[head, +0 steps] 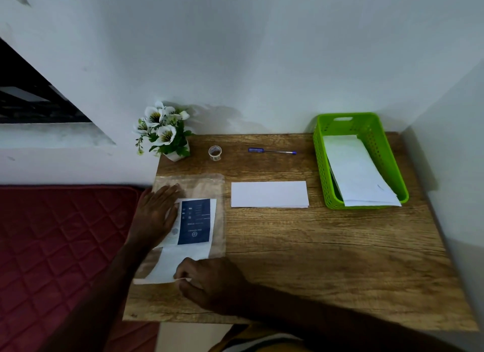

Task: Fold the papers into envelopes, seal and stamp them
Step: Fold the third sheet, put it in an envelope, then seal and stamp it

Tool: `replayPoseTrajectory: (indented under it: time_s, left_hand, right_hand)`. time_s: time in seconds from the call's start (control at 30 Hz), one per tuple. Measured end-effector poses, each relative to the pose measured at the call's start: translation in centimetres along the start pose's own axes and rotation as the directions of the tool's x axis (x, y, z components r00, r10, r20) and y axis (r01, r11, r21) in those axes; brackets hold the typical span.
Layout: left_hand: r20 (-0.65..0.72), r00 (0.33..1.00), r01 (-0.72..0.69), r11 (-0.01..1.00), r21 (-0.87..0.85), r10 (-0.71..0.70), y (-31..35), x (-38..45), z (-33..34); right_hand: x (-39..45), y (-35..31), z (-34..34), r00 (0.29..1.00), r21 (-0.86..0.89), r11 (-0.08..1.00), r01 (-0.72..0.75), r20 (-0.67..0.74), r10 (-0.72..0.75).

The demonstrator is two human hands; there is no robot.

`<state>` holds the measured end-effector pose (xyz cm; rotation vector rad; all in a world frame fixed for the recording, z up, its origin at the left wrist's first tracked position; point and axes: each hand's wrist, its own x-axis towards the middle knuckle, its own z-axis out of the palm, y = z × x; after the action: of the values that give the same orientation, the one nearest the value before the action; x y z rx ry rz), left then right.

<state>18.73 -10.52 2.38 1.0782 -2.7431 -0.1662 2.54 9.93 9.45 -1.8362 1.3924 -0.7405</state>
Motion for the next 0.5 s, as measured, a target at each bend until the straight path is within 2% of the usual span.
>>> replayPoseTrajectory:
  time_s: [0.13,0.23,0.3,0.4,0.43,0.5]
  left_hand:
    - [0.018,0.999,0.038,0.998,-0.051,-0.037,-0.1,0.3,-0.5]
    - [0.014,0.998,0.068,0.992,-0.108,-0.067,0.1,0.5,-0.9]
    - [-0.004,0.997,0.08,0.984,-0.158,-0.082,0.2,0.8,-1.1]
    - [-0.067,0.99,0.099,0.96,-0.263,-0.121,0.4,1.0,-1.4]
    - [-0.08,0.978,0.156,0.929,-0.336,-0.193,0.8,0.8,-1.7]
    - [-0.057,0.933,0.266,0.785,-0.56,-0.356,2.4,0.7,-2.9]
  right_hand:
    - [-0.3,-2.1,-1.7,0.991,0.21,0.971,-0.117,-0.035,0.127]
    - [-0.3,-3.7,-2.9,0.957,0.386,0.892,-0.233,-0.07,0.28]
    - [-0.2,-4.6,-3.8,0.914,0.512,0.807,-0.295,-0.094,0.394]
    - [0.1,-5.4,-5.4,0.856,0.697,0.663,-0.273,-0.138,0.498]
    - [0.2,-5.4,-6.1,0.836,0.754,0.604,-0.257,-0.14,0.531]
    - [0.6,-5.4,-7.6,0.78,0.859,0.459,-0.226,-0.123,0.614]
